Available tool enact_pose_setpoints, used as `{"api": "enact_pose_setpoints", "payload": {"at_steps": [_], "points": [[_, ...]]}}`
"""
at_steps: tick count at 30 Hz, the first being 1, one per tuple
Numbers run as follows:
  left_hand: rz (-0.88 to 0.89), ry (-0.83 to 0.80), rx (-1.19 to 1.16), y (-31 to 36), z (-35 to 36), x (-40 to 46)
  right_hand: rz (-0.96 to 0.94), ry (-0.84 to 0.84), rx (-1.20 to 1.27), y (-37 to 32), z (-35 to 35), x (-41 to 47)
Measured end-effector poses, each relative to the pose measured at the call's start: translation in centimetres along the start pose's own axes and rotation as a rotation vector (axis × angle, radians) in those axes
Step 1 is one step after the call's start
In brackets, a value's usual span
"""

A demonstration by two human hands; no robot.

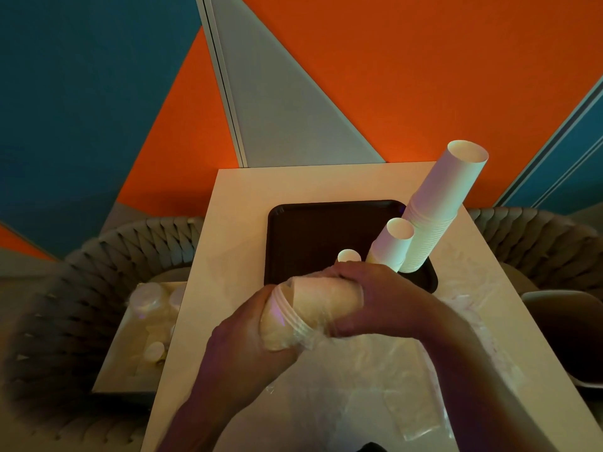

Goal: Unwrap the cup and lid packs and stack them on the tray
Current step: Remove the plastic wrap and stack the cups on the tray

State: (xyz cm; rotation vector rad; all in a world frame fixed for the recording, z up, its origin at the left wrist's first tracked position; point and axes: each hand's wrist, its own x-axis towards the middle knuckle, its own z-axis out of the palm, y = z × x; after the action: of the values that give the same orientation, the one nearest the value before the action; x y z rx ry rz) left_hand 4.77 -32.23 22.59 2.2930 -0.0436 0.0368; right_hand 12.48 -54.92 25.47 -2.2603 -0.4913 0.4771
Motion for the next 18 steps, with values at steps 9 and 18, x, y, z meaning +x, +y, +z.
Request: {"api": "enact_pose_setpoints", "payload": {"at_steps": [9,18], "points": [[0.017,0.014,-0.053,0.7,-0.2,0.0,-0.049,-0.038,0.009,0.3,1.1,0.4],[-0.001,0.072,-0.096,0.4,-0.6,0.2,0.041,0.256,-0.068,2.4,1.3,0.5]]}}
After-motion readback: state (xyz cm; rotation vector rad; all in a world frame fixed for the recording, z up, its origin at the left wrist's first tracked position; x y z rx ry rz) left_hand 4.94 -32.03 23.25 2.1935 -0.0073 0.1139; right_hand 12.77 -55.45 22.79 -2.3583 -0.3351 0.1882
